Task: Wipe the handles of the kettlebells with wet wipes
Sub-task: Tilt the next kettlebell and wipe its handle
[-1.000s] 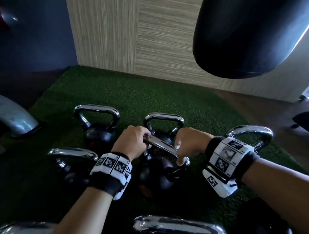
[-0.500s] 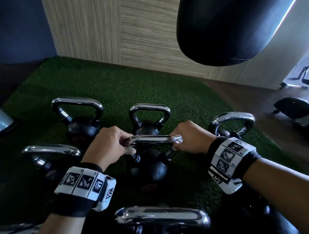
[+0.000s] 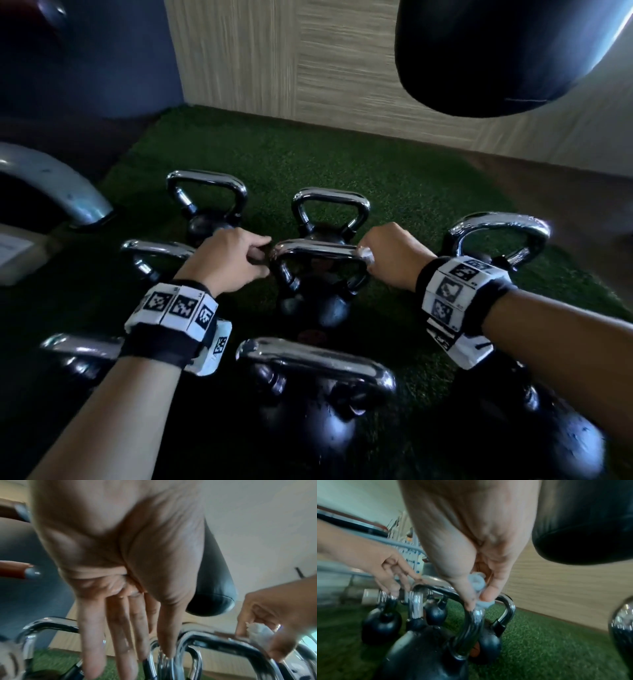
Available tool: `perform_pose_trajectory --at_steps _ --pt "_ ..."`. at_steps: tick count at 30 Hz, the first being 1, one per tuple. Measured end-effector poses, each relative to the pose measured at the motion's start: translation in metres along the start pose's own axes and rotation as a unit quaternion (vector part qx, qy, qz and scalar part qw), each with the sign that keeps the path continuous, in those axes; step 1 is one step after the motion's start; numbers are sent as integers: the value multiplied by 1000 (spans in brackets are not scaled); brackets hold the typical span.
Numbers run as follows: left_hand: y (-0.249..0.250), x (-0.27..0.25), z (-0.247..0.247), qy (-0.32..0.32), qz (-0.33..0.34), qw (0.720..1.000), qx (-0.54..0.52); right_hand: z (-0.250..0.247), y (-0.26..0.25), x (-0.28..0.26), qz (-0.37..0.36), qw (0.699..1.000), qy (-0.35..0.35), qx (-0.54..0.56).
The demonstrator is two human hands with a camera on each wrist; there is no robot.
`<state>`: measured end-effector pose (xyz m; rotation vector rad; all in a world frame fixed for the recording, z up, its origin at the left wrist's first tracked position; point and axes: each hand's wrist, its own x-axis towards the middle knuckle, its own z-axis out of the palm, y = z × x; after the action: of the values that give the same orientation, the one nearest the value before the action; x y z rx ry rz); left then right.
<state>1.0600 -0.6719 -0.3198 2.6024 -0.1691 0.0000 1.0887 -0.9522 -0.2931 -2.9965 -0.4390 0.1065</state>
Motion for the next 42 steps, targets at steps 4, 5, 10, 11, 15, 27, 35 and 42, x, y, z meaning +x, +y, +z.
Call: perform_pose_trajectory --at_steps 4,5,10,11,15,27,35,42 --pt "-13 -39 -11 4 -47 999 -10 -30 0 -13 -39 994 70 79" --pt "-18 -50 -11 -4 -57 998 5 -37 -1 -17 -57 991 54 111" --pt "-31 -95 -1 -100 -128 987 5 -46 -28 -43 -145 918 -165 331" --pt "-30 -101 3 -122 -141 982 -1 -48 -33 -47 -161 909 -195 332" --pt "-22 -121 17 -239 -171 954 -52 -57 -48 -55 -203 889 -237 335" --pt "-27 -144 59 -262 -76 962 25 -51 -55 -107 -168 975 -65 133" --pt "-27 -130 77 -257 -47 965 -33 -40 -69 -155 -101 991 -6 84" --pt "-37 -124 98 -260 -71 955 -121 -10 -70 -193 -27 984 87 150"
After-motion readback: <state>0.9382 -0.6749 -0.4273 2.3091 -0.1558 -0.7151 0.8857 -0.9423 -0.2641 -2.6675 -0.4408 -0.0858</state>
